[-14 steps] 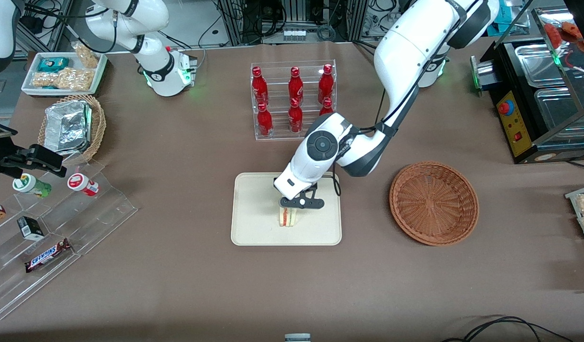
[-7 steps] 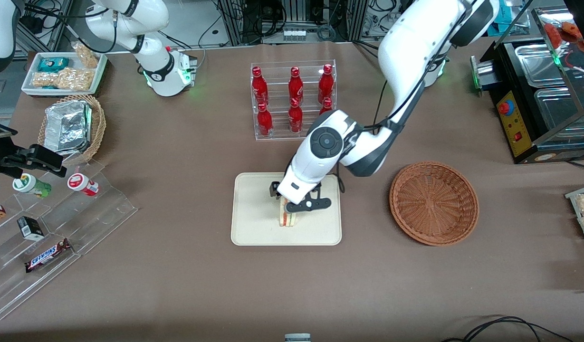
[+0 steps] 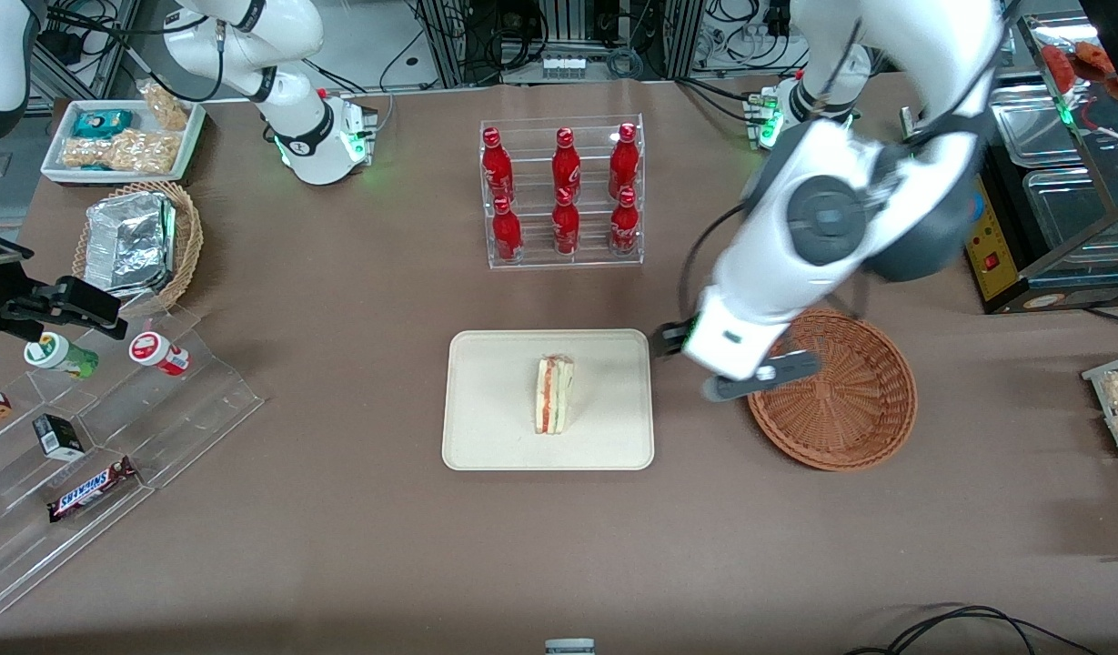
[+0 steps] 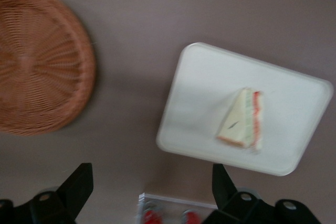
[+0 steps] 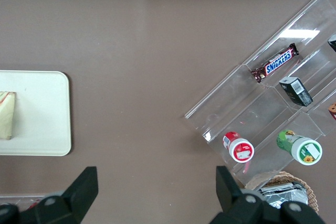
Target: Place sandwich from basket to tray
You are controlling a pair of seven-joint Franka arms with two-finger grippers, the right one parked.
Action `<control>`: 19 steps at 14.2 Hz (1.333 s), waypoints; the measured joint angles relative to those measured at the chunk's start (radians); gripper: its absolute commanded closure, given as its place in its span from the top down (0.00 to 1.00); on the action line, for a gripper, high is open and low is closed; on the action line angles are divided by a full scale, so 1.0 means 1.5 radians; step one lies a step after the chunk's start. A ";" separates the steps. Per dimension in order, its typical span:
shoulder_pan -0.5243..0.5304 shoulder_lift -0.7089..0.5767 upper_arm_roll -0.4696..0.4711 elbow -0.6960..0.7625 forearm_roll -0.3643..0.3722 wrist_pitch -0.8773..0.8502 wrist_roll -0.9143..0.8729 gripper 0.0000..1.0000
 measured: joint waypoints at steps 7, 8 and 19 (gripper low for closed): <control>0.244 -0.071 0.007 -0.004 0.010 -0.231 0.272 1.00; 0.261 -0.083 0.007 -0.004 0.024 -0.251 0.285 1.00; 0.319 -0.249 -0.024 -0.065 0.058 -0.275 0.425 1.00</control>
